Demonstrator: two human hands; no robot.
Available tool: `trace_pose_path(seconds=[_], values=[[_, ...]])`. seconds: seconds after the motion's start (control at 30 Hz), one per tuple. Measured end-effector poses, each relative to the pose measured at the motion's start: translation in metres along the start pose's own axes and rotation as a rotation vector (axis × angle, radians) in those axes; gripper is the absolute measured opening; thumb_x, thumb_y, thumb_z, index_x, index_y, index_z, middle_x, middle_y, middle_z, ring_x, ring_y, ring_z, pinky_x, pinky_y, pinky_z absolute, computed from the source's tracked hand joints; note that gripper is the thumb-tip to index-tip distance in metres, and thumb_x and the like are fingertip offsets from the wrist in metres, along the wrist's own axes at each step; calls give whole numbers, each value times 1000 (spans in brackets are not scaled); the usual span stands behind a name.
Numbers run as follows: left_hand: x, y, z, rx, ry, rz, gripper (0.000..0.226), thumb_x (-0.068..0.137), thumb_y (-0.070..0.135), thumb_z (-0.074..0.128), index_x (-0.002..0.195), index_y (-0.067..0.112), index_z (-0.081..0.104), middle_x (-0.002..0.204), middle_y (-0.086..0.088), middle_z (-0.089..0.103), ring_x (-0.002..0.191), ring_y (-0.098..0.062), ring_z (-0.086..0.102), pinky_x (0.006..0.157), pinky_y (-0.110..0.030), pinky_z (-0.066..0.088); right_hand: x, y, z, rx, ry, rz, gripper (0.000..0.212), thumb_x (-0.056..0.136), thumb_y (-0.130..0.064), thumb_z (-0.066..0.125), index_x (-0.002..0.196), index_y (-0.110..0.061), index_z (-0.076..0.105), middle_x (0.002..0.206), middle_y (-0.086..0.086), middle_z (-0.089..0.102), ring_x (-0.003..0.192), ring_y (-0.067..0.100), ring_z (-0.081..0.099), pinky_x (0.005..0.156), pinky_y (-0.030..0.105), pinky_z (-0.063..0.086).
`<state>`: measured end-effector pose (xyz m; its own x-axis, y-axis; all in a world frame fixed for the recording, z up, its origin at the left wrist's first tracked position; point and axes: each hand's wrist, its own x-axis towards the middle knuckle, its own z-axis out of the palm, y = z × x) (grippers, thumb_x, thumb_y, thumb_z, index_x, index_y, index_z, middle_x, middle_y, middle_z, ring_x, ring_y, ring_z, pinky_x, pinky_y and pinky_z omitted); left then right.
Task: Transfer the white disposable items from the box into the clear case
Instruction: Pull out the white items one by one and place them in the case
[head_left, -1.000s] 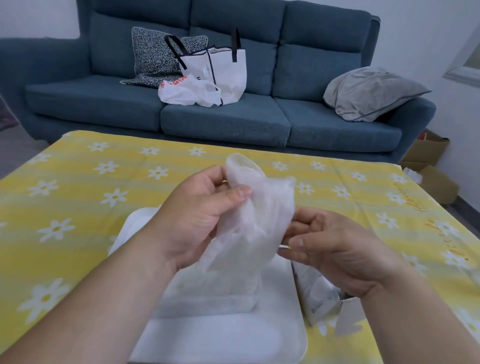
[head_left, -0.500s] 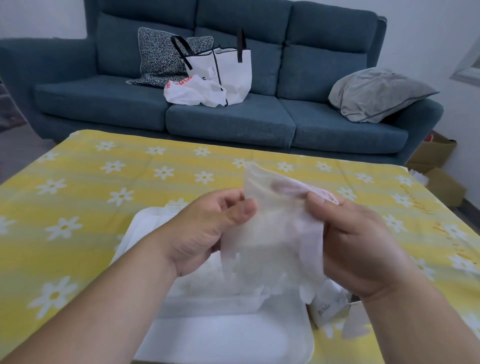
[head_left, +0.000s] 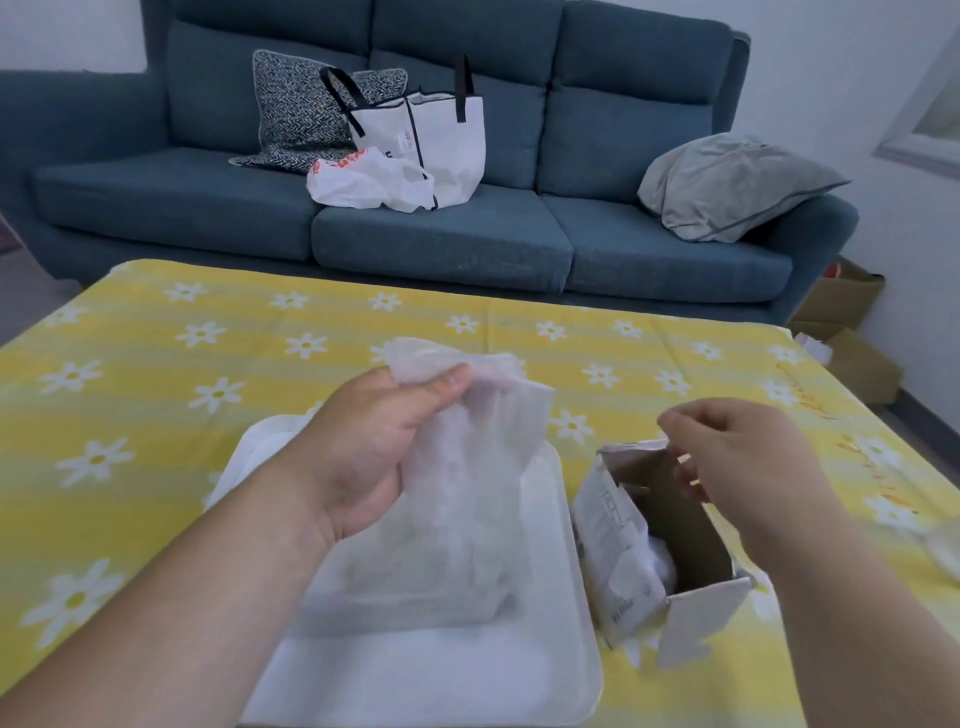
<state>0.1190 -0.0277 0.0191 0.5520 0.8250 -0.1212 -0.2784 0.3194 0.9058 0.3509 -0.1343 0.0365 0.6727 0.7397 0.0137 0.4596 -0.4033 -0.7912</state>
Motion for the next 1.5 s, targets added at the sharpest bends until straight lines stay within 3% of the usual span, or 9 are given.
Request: trace_pose_path(seconds=[0.2, 0.33, 0.43, 0.6, 0.8, 0.9, 1.2, 1.37, 1.5], values=[[3, -2, 7, -78, 98, 47, 35, 85, 20, 64, 111, -2, 71, 110, -17, 74, 103, -31, 70, 93, -43, 52, -5, 5, 10, -382, -325, 112, 58, 86, -59, 59, 58, -8, 58, 53, 6, 62, 53, 26, 59, 65, 42, 54], [4, -3, 5, -88, 90, 19, 53, 81, 24, 70, 123, -7, 65, 128, -28, 64, 120, -43, 61, 103, -53, 47, -4, 19, 21, -351, -449, 73, 17, 85, -29, 63, 77, -16, 68, 69, 0, 66, 59, 12, 58, 61, 29, 44], [6, -2, 1, -97, 74, -7, 54, 81, 29, 66, 124, -3, 65, 128, -27, 64, 119, -45, 61, 94, -53, 54, -5, 14, 17, -200, -391, 47, 37, 82, -1, 59, 96, -32, 73, 77, -20, 69, 69, -3, 64, 59, 17, 44], [8, -3, -9, -143, 7, -89, 45, 93, 34, 52, 130, 11, 65, 132, -16, 65, 120, -38, 63, 102, -55, 48, -11, -11, 6, -104, -161, -82, 37, 88, -3, 54, 85, -30, 79, 76, -9, 73, 68, 26, 62, 56, 33, 48], [3, -3, -8, -83, 59, -167, 37, 103, 30, 44, 122, 12, 71, 118, -16, 73, 102, -36, 72, 88, -47, 56, -32, -53, -6, 850, -338, -204, 27, 88, 5, 52, 87, -6, 77, 56, 5, 69, 46, 9, 62, 49, 15, 48], [0, -8, -4, -54, 85, -229, 38, 105, 26, 46, 114, -2, 71, 95, -16, 76, 80, -27, 74, 74, -35, 59, -30, -53, -5, 1035, -424, -235, 21, 69, -14, 65, 83, -12, 81, 74, 8, 74, 64, 19, 69, 60, 24, 57], [1, 0, -5, -252, -184, -256, 83, 92, 73, 26, 126, 11, 69, 129, -14, 67, 121, -32, 63, 104, -49, 44, -23, -34, 31, 644, -346, -85, 37, 81, 20, 62, 99, -9, 76, 104, 13, 75, 71, 31, 74, 61, 35, 60], [-6, 0, -9, -159, -201, -150, 54, 77, 38, 79, 120, 6, 71, 121, -17, 71, 105, -31, 71, 83, -45, 59, -20, -31, 31, 658, -386, -63, 45, 80, 18, 64, 109, -14, 75, 112, 4, 74, 84, 34, 76, 72, 46, 59], [-1, 0, -10, 47, 12, -28, 20, 84, -2, 63, 102, -1, 71, 92, -19, 75, 70, -26, 72, 54, -29, 55, -20, -31, 31, 659, -453, -59, 53, 77, 19, 67, 119, -14, 70, 118, 1, 73, 84, 36, 76, 76, 48, 59]])
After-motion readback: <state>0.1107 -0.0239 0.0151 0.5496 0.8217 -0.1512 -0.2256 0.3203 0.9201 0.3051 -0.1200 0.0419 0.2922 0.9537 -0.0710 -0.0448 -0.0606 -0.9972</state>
